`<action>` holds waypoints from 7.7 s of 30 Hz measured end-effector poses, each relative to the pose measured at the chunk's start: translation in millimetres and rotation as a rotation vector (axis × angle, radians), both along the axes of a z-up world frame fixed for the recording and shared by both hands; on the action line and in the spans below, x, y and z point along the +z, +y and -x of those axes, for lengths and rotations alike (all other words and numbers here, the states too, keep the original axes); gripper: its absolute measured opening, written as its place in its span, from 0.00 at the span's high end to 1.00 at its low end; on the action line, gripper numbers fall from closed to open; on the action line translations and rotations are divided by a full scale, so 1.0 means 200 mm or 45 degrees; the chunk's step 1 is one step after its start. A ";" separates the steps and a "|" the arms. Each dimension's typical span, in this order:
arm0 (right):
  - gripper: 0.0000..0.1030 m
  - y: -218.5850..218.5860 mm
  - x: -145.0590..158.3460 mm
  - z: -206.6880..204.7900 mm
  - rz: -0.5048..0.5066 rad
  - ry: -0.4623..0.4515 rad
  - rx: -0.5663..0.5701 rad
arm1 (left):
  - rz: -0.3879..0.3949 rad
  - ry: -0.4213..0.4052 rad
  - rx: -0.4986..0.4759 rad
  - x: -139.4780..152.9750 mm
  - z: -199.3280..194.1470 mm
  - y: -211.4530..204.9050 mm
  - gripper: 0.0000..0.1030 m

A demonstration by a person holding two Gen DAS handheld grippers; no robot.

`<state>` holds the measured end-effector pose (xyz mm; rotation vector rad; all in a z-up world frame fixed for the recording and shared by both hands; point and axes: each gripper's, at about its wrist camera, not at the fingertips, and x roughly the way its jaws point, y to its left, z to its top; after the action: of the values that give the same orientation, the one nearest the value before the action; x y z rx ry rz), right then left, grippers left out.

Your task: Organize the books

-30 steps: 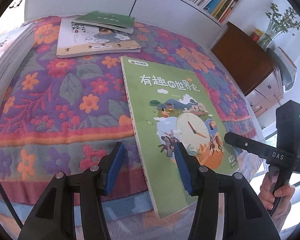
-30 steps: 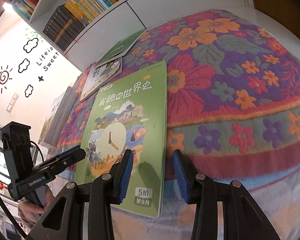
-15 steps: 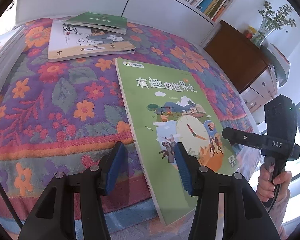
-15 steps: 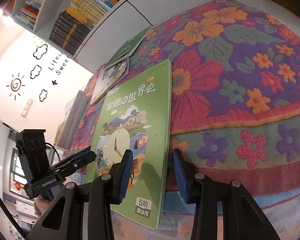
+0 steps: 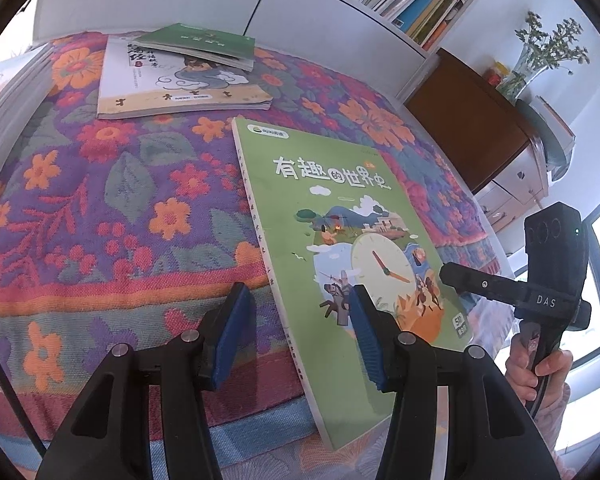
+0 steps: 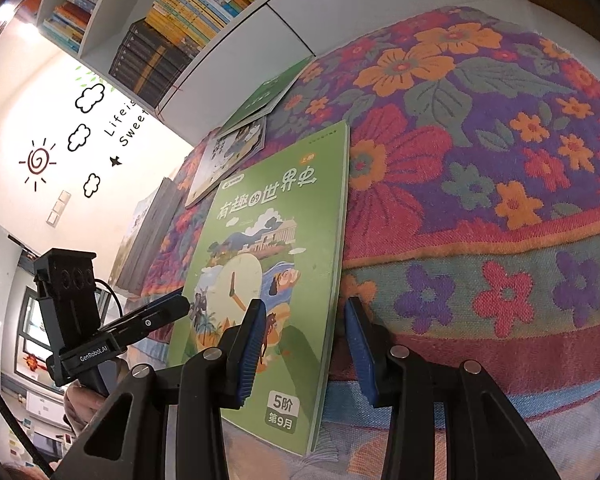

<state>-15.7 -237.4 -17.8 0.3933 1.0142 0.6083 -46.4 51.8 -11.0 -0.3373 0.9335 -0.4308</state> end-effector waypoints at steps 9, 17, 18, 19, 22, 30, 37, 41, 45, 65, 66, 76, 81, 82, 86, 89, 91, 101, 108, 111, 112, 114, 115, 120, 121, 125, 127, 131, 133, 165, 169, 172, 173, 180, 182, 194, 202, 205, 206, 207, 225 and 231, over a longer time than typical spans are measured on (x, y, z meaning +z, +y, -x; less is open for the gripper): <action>0.62 0.00 0.00 0.00 -0.002 -0.007 0.003 | -0.015 -0.006 -0.004 0.00 0.00 -0.01 0.53; 0.62 -0.01 0.00 -0.02 -0.016 0.026 0.018 | -0.017 -0.004 -0.012 0.00 -0.01 -0.01 0.53; 0.62 -0.01 0.00 -0.02 -0.016 0.028 0.019 | -0.017 -0.004 -0.012 0.00 -0.01 -0.01 0.53; 0.62 -0.01 0.00 -0.02 -0.014 0.028 0.021 | -0.017 -0.003 -0.012 0.00 -0.01 -0.01 0.53; 0.62 0.00 0.00 -0.02 -0.006 0.028 0.022 | -0.019 -0.005 -0.011 0.00 -0.02 -0.01 0.53; 0.62 0.01 0.00 -0.04 -0.007 0.043 0.030 | -0.030 -0.007 -0.014 0.00 -0.02 -0.01 0.53; 0.62 0.03 0.00 -0.06 -0.005 0.047 0.038 | -0.015 -0.005 -0.020 0.00 -0.02 -0.01 0.53; 0.62 0.03 0.01 -0.06 -0.012 0.065 0.034 | 0.014 0.004 -0.064 0.00 -0.05 -0.02 0.54; 0.62 0.03 0.00 -0.10 -0.051 0.115 0.038 | 0.037 0.056 -0.075 0.01 -0.10 -0.02 0.54; 0.77 0.02 -0.01 -0.15 -0.035 0.162 0.065 | -0.032 0.113 -0.076 0.02 -0.19 -0.02 0.71; 0.77 0.02 -0.01 -0.15 -0.032 0.161 0.069 | -0.035 0.116 -0.082 0.02 -0.19 -0.01 0.71; 0.77 0.05 0.01 -0.07 -0.003 0.137 0.125 | -0.058 0.122 -0.122 0.03 -0.14 0.04 0.71; 0.77 0.07 0.01 -0.06 -0.012 0.140 0.149 | -0.045 0.126 -0.126 0.04 -0.12 0.07 0.71; 0.77 0.08 0.02 -0.06 -0.007 0.134 0.156 | -0.049 0.124 -0.124 0.04 -0.12 0.08 0.71; 0.77 0.11 0.04 -0.03 -0.007 0.110 0.186 | -0.053 0.115 -0.107 0.05 -0.11 0.12 0.71; 0.77 0.15 0.07 -0.01 0.001 0.082 0.208 | -0.055 0.105 -0.105 0.07 -0.10 0.14 0.71; 0.77 0.17 0.08 0.00 0.003 0.066 0.220 | -0.047 0.098 -0.113 0.07 -0.10 0.15 0.70; 0.77 0.24 0.17 0.07 -0.001 -0.053 0.311 | 0.007 0.092 -0.121 0.09 -0.08 0.23 0.70; 0.77 0.28 0.20 0.08 0.008 -0.088 0.328 | -0.017 0.060 -0.107 0.15 -0.05 0.25 0.70; 0.77 0.30 0.21 0.08 0.012 -0.107 0.332 | -0.034 0.044 -0.101 0.19 -0.04 0.25 0.70; 0.77 0.30 0.22 0.08 0.014 -0.114 0.333 | -0.043 0.035 -0.099 0.21 -0.04 0.26 0.70; 0.77 0.32 0.25 0.08 0.023 -0.133 0.336 | -0.050 0.021 -0.094 0.24 -0.04 0.27 0.70; 0.77 0.33 0.26 0.08 0.026 -0.141 0.337 | -0.050 0.013 -0.091 0.26 -0.04 0.28 0.70; 0.77 0.40 0.36 0.08 0.027 -0.184 0.350 | -0.046 -0.030 -0.067 0.36 -0.04 0.36 0.70; 0.77 0.41 0.38 0.08 0.025 -0.193 0.354 | -0.045 -0.040 -0.059 0.39 -0.04 0.38 0.70; 0.76 0.52 0.47 0.05 0.026 -0.230 0.379 | -0.064 -0.084 -0.023 0.49 -0.04 0.50 0.70; 0.76 0.59 0.51 0.04 0.026 -0.248 0.398 | -0.075 -0.100 -0.006 0.54 -0.04 0.57 0.70; 0.76 0.77 0.59 0.01 0.025 -0.275 0.446 | -0.098 -0.137 0.050 0.62 -0.05 0.75 0.69; 0.76 0.85 0.61 0.00 0.027 -0.286 0.471 | -0.117 -0.147 0.069 0.64 -0.05 0.82 0.68; 0.75 1.88 0.20 -0.39 0.092 -0.025 0.644 | -0.267 -0.057 0.315 0.24 -0.18 1.56 0.68; 0.75 1.89 0.19 -0.39 0.119 -0.034 0.637 | -0.306 -0.060 0.315 0.24 -0.19 1.54 0.67; 0.75 1.88 0.18 -0.39 0.110 -0.025 0.624 | -0.347 -0.070 0.334 0.25 -0.19 1.54 0.66; 0.75 1.88 0.19 -0.39 0.110 -0.026 0.622 | -0.351 -0.078 0.328 0.25 -0.19 1.54 0.66; 0.75 1.89 0.19 -0.38 0.120 -0.027 0.611 | -0.441 -0.107 0.362 0.29 -0.18 1.50 0.64; 0.75 1.89 0.19 -0.38 0.118 -0.024 0.611 | -0.441 -0.100 0.408 0.29 -0.18 1.52 0.64; 0.72 1.92 0.20 -0.38 0.158 -0.029 0.612 | -0.438 -0.026 0.450 0.25 -0.17 1.55 0.64; 0.70 1.92 0.20 -0.39 0.169 -0.019 0.613 | -0.431 -0.020 0.515 0.27 -0.15 1.54 0.64; 0.70 1.87 0.21 -0.39 0.127 -0.020 0.591 | -0.421 -0.030 0.546 0.32 -0.13 1.54 0.64; 0.70 1.85 0.23 -0.40 0.112 -0.026 0.581 | -0.418 -0.040 0.556 0.34 -0.12 1.53 0.64; 0.70 1.83 0.25 -0.40 0.102 -0.035 0.572 | -0.410 -0.049 0.564 0.36 -0.12 1.53 0.63; 0.65 0.82 0.40 -1.00 -0.105 -0.018 0.008 | -0.222 -0.064 0.388 0.53 -1.04 0.68 0.61; 0.65 0.70 0.25 -1.29 -0.089 0.066 -0.072 | -0.279 0.066 0.431 0.28 -1.39 0.56 0.61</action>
<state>241.5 -98.1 31.2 0.5000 1.0293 0.5861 231.2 164.6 45.4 -0.3003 0.9434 -0.0091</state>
